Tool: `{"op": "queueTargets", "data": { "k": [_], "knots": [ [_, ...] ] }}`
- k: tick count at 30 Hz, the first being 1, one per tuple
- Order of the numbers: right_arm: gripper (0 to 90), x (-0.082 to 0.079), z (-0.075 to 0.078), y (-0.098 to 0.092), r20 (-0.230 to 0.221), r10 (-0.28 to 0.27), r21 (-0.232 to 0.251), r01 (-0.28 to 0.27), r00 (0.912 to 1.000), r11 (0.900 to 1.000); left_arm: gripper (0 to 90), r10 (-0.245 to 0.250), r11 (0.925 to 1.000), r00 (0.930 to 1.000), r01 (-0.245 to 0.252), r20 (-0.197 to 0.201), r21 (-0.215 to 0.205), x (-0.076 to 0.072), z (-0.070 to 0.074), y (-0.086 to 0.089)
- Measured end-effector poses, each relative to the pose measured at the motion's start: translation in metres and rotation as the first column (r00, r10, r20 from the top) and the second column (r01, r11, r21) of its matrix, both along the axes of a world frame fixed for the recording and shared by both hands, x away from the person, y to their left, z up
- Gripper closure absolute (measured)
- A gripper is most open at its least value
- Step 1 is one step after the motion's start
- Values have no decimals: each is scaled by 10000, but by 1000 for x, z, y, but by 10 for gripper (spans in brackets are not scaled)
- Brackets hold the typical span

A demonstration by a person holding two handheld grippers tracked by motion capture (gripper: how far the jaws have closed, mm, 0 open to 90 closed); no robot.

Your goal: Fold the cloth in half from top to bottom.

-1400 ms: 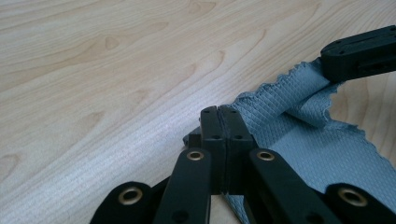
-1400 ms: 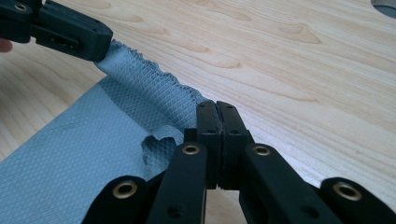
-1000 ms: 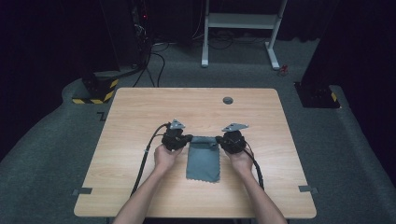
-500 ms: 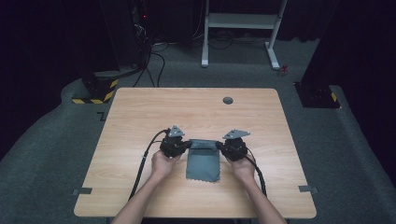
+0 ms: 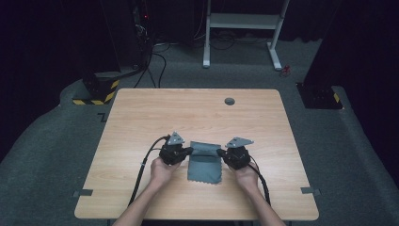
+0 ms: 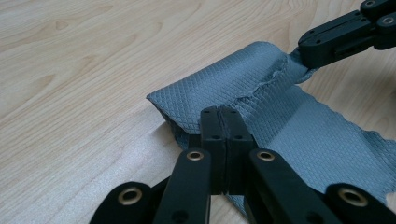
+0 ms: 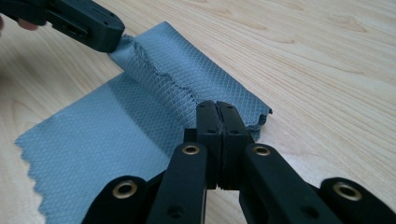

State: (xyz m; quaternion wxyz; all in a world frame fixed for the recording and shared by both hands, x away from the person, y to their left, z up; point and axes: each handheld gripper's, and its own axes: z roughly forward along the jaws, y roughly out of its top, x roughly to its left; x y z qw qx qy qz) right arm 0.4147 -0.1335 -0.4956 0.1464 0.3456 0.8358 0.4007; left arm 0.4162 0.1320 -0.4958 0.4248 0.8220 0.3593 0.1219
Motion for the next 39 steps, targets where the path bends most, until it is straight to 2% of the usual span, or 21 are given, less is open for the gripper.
{"op": "queueTargets", "data": {
  "k": [3,8,14,17,23,31,39],
  "knots": [
    [895,-4,0,-2,-13,22,61,-22,10000,10000,894,-102,9998,9999,101,-34,-148,-4,-2,1],
    [895,-8,1,-4,-15,77,92,-77,10000,9999,894,-246,9996,9997,245,75,117,-11,-3,-1],
    [895,-13,-4,-5,-57,129,-2,-129,9999,9999,894,-292,9996,9996,292,-5,37,-20,-5,-3],
    [895,-18,-4,-6,-41,160,57,-160,9999,9999,894,-358,9992,9993,356,112,163,-23,-5,-3],
    [895,-24,-7,-6,-147,200,192,-197,9997,9996,894,-406,9991,9992,406,56,108,-28,-7,-1],
    [894,-32,-8,-5,73,383,-18,-383,9992,9993,894,-408,9991,9992,408,-36,-146,-35,-11,1],
    [894,-38,-9,-7,41,399,35,-399,9992,9992,894,-547,9984,9985,548,84,-119,-41,-14,0]
  ]
}}
